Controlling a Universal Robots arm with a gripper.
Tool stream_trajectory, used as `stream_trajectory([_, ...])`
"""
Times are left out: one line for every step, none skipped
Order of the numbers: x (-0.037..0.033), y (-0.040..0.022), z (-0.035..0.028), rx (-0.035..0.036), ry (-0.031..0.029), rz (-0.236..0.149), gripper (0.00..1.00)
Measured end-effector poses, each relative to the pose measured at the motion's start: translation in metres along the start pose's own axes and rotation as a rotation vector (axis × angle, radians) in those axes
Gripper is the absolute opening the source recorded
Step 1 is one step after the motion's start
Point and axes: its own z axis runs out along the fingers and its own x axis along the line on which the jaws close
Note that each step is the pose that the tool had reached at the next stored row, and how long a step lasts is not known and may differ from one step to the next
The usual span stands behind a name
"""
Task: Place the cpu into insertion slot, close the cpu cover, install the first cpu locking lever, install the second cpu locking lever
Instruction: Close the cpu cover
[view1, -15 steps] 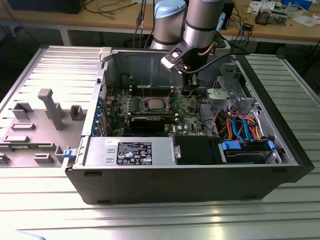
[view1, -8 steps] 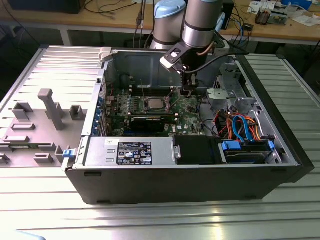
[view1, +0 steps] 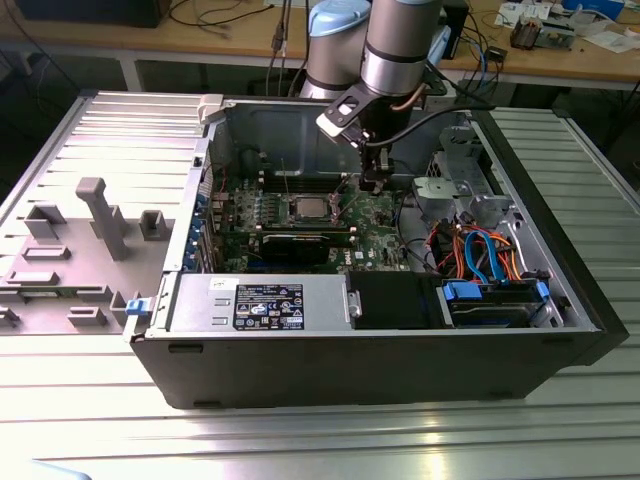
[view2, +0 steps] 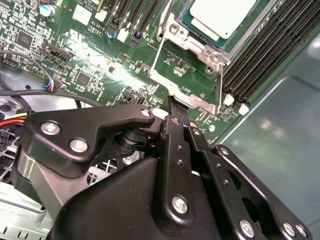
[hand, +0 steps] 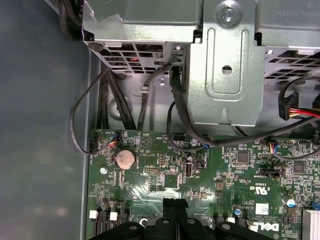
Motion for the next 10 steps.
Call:
stream_trajectory([0.0, -0.0006, 0.0, 0.0, 0.0, 0.0, 0.11])
stream_trajectory([0.0001, -0.0014, 0.0, 0.0, 0.0, 0.0, 0.11])
stream_trajectory([0.0001, -0.0023, 0.0001, 0.0, 0.0, 0.0, 0.11])
stream_trajectory([0.0002, -0.0034, 0.0001, 0.0, 0.0, 0.0, 0.11])
stream_trajectory([0.0003, -0.0057, 0.0002, 0.0, 0.0001, 0.0, 0.11])
stream_trajectory([0.0004, -0.0081, 0.0002, 0.0, 0.0001, 0.0, 0.11])
stream_trajectory([0.0005, -0.0093, 0.0003, 0.0, 0.0001, 0.0, 0.11])
stream_trajectory([0.0005, -0.0101, 0.0003, 0.0, 0.0002, 0.0, 0.11])
stream_trajectory([0.0006, -0.0115, 0.0004, 0.0, 0.0001, 0.0, 0.11])
stream_trajectory([0.0006, -0.0127, 0.0004, 0.0, 0.0002, 0.0, 0.11])
